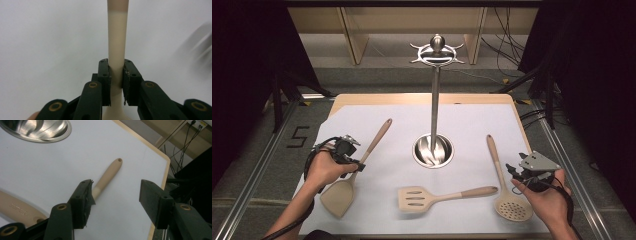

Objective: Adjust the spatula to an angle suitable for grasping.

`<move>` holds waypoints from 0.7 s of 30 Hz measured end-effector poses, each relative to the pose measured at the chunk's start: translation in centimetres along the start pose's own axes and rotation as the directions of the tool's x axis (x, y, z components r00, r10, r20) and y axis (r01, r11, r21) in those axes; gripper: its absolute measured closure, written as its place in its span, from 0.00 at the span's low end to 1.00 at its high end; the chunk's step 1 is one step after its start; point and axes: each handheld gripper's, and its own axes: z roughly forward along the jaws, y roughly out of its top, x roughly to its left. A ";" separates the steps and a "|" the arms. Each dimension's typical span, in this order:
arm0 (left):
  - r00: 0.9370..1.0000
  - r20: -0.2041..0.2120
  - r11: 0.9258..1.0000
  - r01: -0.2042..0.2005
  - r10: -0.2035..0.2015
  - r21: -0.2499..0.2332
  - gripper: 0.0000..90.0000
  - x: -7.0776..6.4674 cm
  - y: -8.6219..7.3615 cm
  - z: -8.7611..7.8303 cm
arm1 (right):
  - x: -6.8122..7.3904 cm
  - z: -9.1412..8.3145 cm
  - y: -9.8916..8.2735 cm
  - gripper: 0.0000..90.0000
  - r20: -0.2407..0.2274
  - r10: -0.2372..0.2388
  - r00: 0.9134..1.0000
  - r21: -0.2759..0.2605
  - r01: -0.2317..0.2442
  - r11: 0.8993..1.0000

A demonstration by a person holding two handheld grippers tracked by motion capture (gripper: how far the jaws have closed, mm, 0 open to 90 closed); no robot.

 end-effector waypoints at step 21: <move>0.995 0.029 0.872 -0.068 0.094 -0.484 0.87 -1.8 1.3 -3.3 | 0.0 -0.1 0.0 0.49 0.008 0.001 1.000 -0.008 -0.001 1.000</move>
